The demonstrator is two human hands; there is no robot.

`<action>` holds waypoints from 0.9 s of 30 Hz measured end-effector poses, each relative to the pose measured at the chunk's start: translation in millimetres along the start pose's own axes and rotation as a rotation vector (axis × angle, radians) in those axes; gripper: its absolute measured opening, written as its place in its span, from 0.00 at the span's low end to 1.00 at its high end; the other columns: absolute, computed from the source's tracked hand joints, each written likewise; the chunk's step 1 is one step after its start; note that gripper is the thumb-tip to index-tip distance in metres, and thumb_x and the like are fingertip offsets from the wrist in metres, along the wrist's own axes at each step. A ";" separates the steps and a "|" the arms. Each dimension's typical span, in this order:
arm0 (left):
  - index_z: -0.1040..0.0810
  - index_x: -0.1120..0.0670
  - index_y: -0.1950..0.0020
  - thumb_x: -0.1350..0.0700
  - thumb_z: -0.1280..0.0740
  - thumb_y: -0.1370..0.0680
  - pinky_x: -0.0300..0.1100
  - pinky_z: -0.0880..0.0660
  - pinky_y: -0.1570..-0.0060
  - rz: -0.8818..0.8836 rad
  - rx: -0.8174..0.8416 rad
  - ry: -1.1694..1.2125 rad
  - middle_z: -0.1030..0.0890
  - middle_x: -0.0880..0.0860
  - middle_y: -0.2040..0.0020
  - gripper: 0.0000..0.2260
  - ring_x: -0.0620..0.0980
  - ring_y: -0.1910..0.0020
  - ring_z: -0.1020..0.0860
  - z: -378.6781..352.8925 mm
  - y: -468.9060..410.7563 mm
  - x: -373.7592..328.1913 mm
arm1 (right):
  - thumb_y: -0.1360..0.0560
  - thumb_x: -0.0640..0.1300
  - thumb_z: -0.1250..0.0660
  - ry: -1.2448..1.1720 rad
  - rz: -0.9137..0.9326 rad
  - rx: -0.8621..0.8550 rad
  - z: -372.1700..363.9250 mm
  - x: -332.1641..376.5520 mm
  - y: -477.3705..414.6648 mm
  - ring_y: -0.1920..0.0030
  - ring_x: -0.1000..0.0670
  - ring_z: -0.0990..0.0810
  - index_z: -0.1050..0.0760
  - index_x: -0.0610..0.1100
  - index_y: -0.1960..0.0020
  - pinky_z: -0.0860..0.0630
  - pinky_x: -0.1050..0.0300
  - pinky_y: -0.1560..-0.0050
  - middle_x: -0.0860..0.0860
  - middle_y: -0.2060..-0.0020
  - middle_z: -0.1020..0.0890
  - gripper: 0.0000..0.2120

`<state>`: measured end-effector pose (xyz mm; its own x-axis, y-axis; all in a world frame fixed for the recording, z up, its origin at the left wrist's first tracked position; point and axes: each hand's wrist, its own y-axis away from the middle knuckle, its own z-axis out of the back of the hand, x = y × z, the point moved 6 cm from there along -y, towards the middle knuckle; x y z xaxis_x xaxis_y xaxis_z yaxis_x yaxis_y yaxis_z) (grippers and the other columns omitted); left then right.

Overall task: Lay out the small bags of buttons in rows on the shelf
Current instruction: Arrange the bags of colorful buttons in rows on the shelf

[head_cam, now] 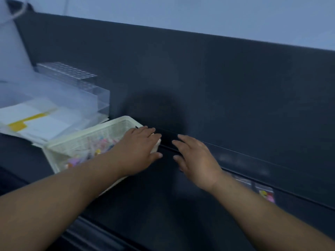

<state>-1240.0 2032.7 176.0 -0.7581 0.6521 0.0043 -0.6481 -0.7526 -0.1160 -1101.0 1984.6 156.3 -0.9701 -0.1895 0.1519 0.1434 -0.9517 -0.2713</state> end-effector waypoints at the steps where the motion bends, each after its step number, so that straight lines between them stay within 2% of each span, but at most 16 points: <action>1: 0.44 0.49 0.24 0.38 0.46 0.21 0.45 0.49 0.27 0.010 -0.004 0.001 0.43 0.51 0.23 0.29 0.51 0.24 0.46 2.1 4.8 15.4 | 0.21 0.50 0.40 0.002 0.012 0.005 -4.0 11.0 -10.3 0.27 0.46 0.38 0.35 0.46 0.28 0.45 0.54 0.27 0.48 0.27 0.36 0.23; 4: 0.39 0.51 0.25 0.37 0.50 0.26 0.47 0.45 0.29 0.040 -0.027 0.009 0.38 0.52 0.25 0.32 0.52 0.26 0.40 8.8 17.1 60.0 | 0.21 0.51 0.40 -0.023 0.033 0.017 -13.8 41.8 -38.0 0.28 0.46 0.37 0.34 0.47 0.29 0.43 0.52 0.28 0.48 0.28 0.34 0.22; 10: 0.38 0.52 0.26 0.43 0.41 0.21 0.47 0.39 0.31 0.124 -0.002 0.025 0.33 0.53 0.27 0.26 0.52 0.30 0.35 3.9 39.6 140.8 | 0.22 0.51 0.39 -0.083 0.047 0.090 -41.1 87.6 -83.1 0.29 0.47 0.36 0.34 0.47 0.29 0.39 0.54 0.29 0.50 0.28 0.34 0.22; 14: 0.33 0.51 0.29 0.41 0.47 0.25 0.47 0.34 0.36 0.169 0.038 0.066 0.29 0.51 0.32 0.27 0.52 0.34 0.31 -9.0 50.8 176.5 | 0.22 0.49 0.38 -0.118 0.042 0.146 -59.9 106.4 -107.0 0.33 0.49 0.33 0.32 0.48 0.30 0.38 0.60 0.34 0.51 0.31 0.31 0.21; 17: 0.33 0.52 0.30 0.41 0.45 0.24 0.47 0.34 0.36 0.177 0.059 0.099 0.31 0.52 0.31 0.26 0.53 0.34 0.31 -18.9 53.0 190.3 | 0.24 0.49 0.36 -0.140 -0.017 0.236 -72.8 109.7 -127.0 0.36 0.49 0.30 0.31 0.48 0.32 0.35 0.61 0.40 0.51 0.34 0.28 0.21; 19: 0.34 0.52 0.29 0.44 0.41 0.22 0.48 0.34 0.35 0.166 0.065 0.136 0.34 0.53 0.29 0.24 0.53 0.34 0.31 -24.0 51.2 193.8 | 0.24 0.49 0.36 -0.113 -0.102 0.361 -85.1 105.1 -139.6 0.37 0.48 0.28 0.32 0.49 0.32 0.32 0.60 0.42 0.50 0.35 0.28 0.21; 22: 0.35 0.53 0.29 0.46 0.40 0.21 0.47 0.34 0.35 0.150 0.054 0.179 0.36 0.53 0.28 0.23 0.53 0.34 0.32 -28.5 48.8 195.3 | 0.26 0.46 0.36 -0.083 -0.245 0.538 -105.1 95.8 -149.6 0.41 0.47 0.25 0.31 0.51 0.33 0.31 0.62 0.48 0.49 0.38 0.25 0.21; 27: 0.36 0.51 0.28 0.44 0.41 0.22 0.46 0.35 0.35 0.130 0.036 0.175 0.38 0.53 0.27 0.24 0.53 0.34 0.32 -33.6 47.7 198.0 | 0.30 0.44 0.30 -0.120 -0.280 0.586 -128.9 99.2 -165.2 0.45 0.47 0.22 0.28 0.48 0.36 0.25 0.56 0.43 0.49 0.43 0.22 0.22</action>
<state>-1418.6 2129.0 137.9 -0.8134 0.5528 -0.1810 -0.5502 -0.8322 -0.0689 -1246.3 2154.1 93.7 -0.9624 0.0912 0.2559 0.0045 -0.9365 0.3508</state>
